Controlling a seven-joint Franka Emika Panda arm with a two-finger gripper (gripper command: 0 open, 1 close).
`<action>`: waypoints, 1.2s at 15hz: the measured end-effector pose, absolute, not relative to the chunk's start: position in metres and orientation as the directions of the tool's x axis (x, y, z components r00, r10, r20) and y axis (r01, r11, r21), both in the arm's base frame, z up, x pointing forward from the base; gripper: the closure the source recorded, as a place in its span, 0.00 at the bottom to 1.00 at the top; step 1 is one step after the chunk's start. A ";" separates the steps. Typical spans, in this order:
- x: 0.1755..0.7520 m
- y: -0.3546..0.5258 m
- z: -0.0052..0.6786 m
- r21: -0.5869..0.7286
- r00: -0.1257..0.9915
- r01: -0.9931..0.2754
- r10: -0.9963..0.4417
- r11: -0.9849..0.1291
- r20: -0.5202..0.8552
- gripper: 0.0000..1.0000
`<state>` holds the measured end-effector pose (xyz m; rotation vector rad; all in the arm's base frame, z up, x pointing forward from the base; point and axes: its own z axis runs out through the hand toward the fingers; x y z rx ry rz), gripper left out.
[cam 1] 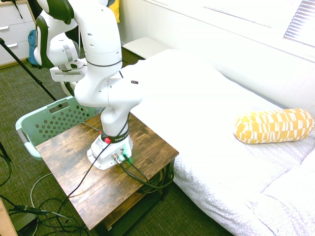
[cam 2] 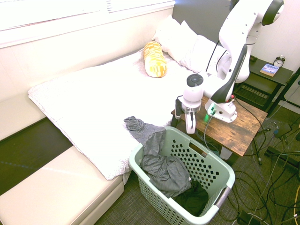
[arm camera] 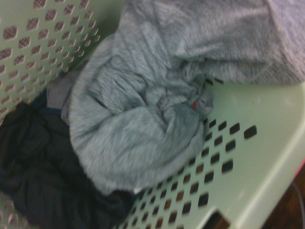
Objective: Put my clothes in the laundry bag
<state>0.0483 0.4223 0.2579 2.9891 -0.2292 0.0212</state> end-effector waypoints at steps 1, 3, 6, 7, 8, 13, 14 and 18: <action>0.080 0.430 0.261 0.130 0.987 -0.162 -0.162 -0.978 0.017 0.00; 0.164 0.442 0.266 0.104 0.981 -0.191 -0.193 -0.976 -0.014 0.00; 0.280 0.442 0.236 0.091 0.968 -0.221 -0.230 -0.971 -0.105 0.00; 0.309 0.440 0.216 0.095 0.961 -0.227 -0.238 -0.969 -0.137 0.00; 0.329 0.440 0.195 0.101 0.956 -0.228 -0.242 -0.968 -0.164 0.00; 0.373 0.429 0.108 0.120 0.962 -0.187 -0.206 -0.975 -0.178 0.00; 0.381 0.421 0.096 0.126 0.968 -0.177 -0.196 -0.976 -0.157 0.00; 0.394 0.396 0.055 0.115 0.980 -0.110 -0.127 -0.987 -0.156 0.00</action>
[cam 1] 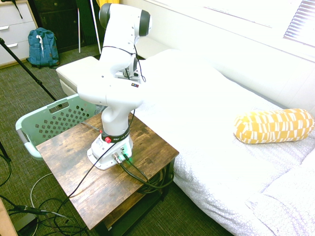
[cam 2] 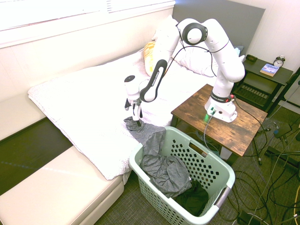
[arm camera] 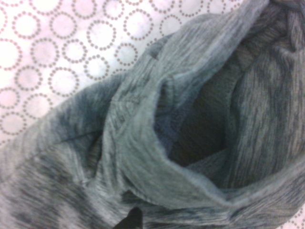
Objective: Put my clothes in the laundry bag
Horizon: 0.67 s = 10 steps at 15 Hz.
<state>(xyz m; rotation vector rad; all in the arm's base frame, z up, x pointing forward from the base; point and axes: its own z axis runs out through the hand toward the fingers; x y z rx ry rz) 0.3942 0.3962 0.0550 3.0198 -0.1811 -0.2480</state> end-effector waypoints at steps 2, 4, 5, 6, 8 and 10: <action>0.400 0.391 0.047 0.092 0.979 -0.078 -0.094 -0.993 -0.182 0.00; 0.403 0.389 0.046 0.054 0.978 -0.033 -0.044 -0.998 -0.205 0.00; 0.403 0.388 0.045 0.043 0.976 -0.009 -0.018 -0.999 -0.215 0.00; 0.402 0.386 0.042 0.039 0.975 0.010 0.001 -0.999 -0.222 0.00; 0.398 0.382 0.030 0.038 0.972 0.033 0.023 -0.999 -0.232 0.00; 0.396 0.379 0.022 0.031 0.969 0.048 0.039 -0.998 -0.246 0.00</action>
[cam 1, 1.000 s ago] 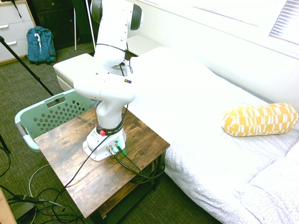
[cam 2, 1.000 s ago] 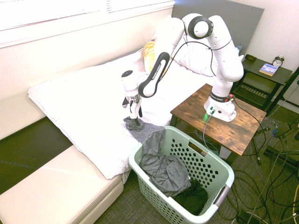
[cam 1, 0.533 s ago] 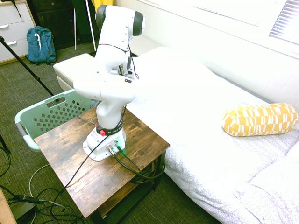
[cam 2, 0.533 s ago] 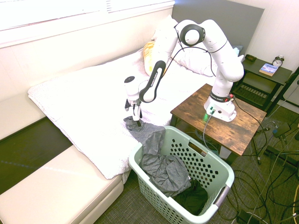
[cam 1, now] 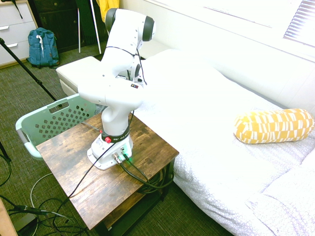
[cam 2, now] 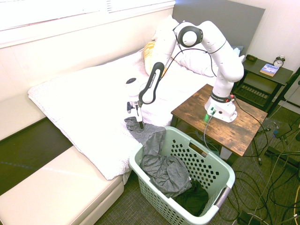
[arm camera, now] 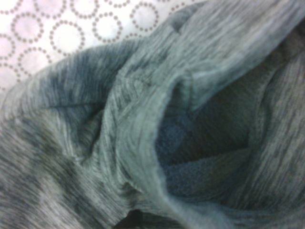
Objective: Put my clothes in the laundry bag
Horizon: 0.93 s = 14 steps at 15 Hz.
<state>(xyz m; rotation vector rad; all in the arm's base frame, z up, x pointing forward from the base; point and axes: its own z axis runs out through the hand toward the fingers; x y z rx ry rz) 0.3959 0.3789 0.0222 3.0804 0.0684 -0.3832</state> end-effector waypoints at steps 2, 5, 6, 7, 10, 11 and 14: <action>0.397 0.380 0.023 0.016 0.967 0.056 0.050 -0.998 -0.252 1.00; 0.394 0.382 0.022 -0.003 0.962 0.072 0.070 -0.997 -0.264 1.00; 0.393 0.382 0.021 -0.005 0.961 0.073 0.071 -0.997 -0.269 1.00; 0.392 0.382 0.019 -0.007 0.959 0.072 0.071 -0.997 -0.274 1.00; 0.390 0.384 0.018 -0.012 0.958 0.070 0.070 -0.997 -0.279 1.00; 0.390 0.384 0.018 -0.013 0.958 0.065 0.066 -0.998 -0.280 1.00; 0.391 0.385 0.018 -0.015 0.958 0.058 0.060 -0.998 -0.281 1.00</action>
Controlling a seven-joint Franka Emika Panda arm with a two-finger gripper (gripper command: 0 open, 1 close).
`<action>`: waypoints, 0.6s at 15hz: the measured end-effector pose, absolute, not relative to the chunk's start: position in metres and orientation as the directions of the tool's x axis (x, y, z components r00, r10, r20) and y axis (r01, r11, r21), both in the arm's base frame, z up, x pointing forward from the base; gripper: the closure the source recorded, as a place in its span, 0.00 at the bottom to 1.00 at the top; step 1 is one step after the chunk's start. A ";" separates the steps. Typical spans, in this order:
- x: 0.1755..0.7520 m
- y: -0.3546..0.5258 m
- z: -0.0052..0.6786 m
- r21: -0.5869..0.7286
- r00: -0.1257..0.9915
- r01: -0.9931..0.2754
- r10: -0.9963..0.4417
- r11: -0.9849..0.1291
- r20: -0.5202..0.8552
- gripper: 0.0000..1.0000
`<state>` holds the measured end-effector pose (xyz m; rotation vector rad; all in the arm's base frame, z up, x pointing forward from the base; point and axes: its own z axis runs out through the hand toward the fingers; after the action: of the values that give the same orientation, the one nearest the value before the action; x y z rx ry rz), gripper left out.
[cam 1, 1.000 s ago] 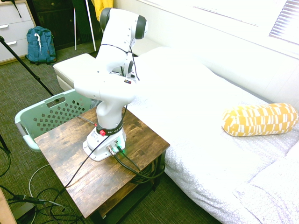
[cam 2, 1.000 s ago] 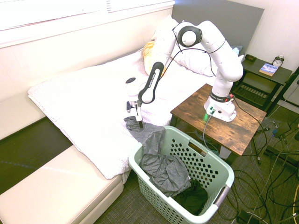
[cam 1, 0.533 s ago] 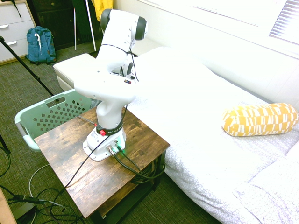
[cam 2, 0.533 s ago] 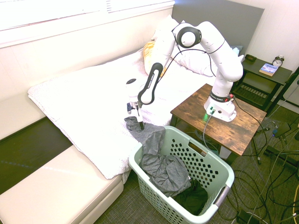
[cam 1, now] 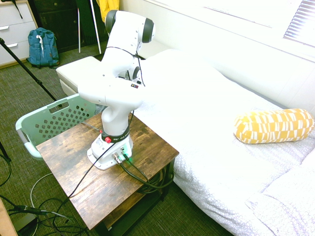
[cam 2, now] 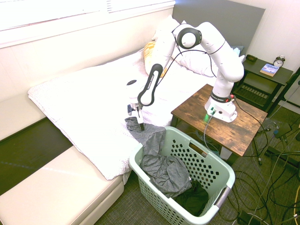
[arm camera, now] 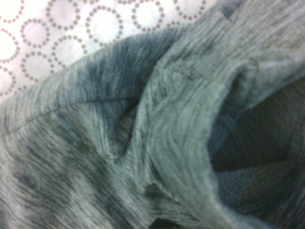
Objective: Put my clothes in the laundry bag
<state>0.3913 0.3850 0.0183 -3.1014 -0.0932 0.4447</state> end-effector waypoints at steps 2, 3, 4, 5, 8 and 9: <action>0.392 0.385 0.018 -0.014 0.958 0.059 0.061 -0.998 -0.280 1.00; 0.392 0.384 0.018 -0.011 0.959 0.059 0.060 -0.998 -0.278 1.00; 0.393 0.383 0.017 -0.010 0.959 0.059 0.060 -0.998 -0.277 1.00; 0.393 0.383 0.018 -0.010 0.959 0.059 0.059 -0.998 -0.276 1.00; 0.395 0.381 0.019 -0.009 0.960 0.054 0.054 -0.999 -0.273 1.00; 0.397 0.381 0.021 -0.008 0.962 0.049 0.050 -0.999 -0.269 1.00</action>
<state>0.3971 0.3805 0.0206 -3.1103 -0.0785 0.4266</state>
